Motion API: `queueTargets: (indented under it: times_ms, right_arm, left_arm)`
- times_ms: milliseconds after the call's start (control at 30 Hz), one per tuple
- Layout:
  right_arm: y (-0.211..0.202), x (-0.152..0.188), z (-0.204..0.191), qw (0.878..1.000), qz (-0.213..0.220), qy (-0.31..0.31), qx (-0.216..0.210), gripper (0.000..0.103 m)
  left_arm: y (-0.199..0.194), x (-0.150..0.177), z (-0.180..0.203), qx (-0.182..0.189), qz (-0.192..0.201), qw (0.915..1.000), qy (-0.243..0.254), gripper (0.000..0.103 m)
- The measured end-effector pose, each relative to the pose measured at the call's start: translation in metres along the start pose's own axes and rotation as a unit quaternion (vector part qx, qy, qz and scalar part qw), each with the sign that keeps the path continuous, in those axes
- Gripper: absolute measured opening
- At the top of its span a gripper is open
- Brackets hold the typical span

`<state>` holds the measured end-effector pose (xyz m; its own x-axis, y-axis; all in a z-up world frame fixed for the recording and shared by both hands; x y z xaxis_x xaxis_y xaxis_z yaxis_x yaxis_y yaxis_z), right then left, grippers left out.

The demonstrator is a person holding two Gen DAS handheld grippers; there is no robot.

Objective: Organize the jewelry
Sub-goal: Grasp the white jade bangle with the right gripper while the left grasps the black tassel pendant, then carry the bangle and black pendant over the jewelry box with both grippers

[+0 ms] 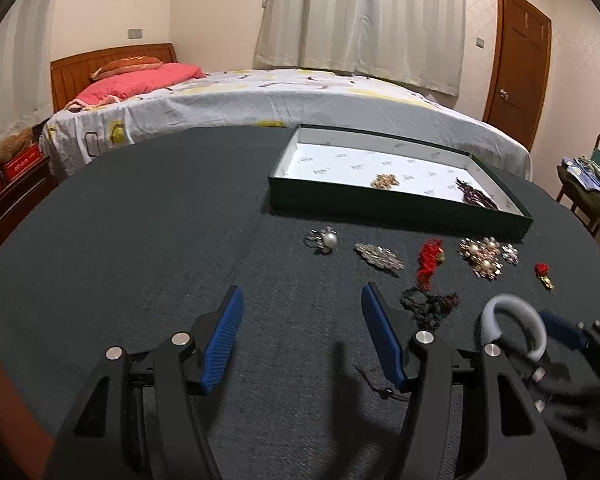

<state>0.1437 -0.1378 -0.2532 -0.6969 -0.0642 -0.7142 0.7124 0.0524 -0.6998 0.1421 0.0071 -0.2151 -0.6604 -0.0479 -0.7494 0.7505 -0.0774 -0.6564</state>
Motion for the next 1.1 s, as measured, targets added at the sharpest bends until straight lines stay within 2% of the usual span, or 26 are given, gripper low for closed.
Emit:
queueTargets:
  times_ms: [200,400,500,567,633,900,1100]
  right_arm:
    - [-0.015,-0.008,0.034,0.999,0.024,0.019,0.024,0.069]
    - [-0.019,-0.006,0.05,0.999,0.027,0.037,0.026,0.069]
    - [-0.019,-0.005,0.055,0.998,0.028,0.045,0.025,0.069]
    - [-0.019,-0.004,0.056,0.998,0.029,0.046,0.024,0.069]
    - [-0.019,-0.004,0.055,0.998,0.029,0.045,0.022,0.069]
    - [-0.016,0.0,0.053,0.999,0.023,0.044,0.019,0.069]
    - [-0.015,0.0,0.052,0.999,0.022,0.044,0.019,0.069]
  left_arm:
    - [-0.001,0.009,0.026,0.036,-0.012,0.9991,0.019,0.06]
    - [-0.009,0.018,0.058,0.068,-0.014,0.9956,0.063,0.06]
    - [-0.008,0.022,0.067,0.07,-0.019,0.994,0.081,0.059]
    - [-0.006,0.025,0.07,0.073,-0.024,0.9932,0.087,0.056]
    - [-0.003,0.027,0.071,0.075,-0.031,0.9926,0.09,0.046]
    - [0.004,0.036,0.078,0.095,-0.049,0.9889,0.103,0.022]
    - [0.003,0.039,0.079,0.1,-0.049,0.9882,0.106,0.018]
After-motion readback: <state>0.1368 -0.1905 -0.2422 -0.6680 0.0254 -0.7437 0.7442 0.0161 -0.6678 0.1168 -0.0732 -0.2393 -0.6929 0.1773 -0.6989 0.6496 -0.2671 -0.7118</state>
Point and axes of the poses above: each gripper's, at about its wrist camera, not at the fingertips, and y roughly the way its jaws point, z to its right, x to its underside, the point moved 10 cm from there along y, roughly the way its jaws point, and after that the axes turned 3 degrees about -z, right-handed, at the moved point
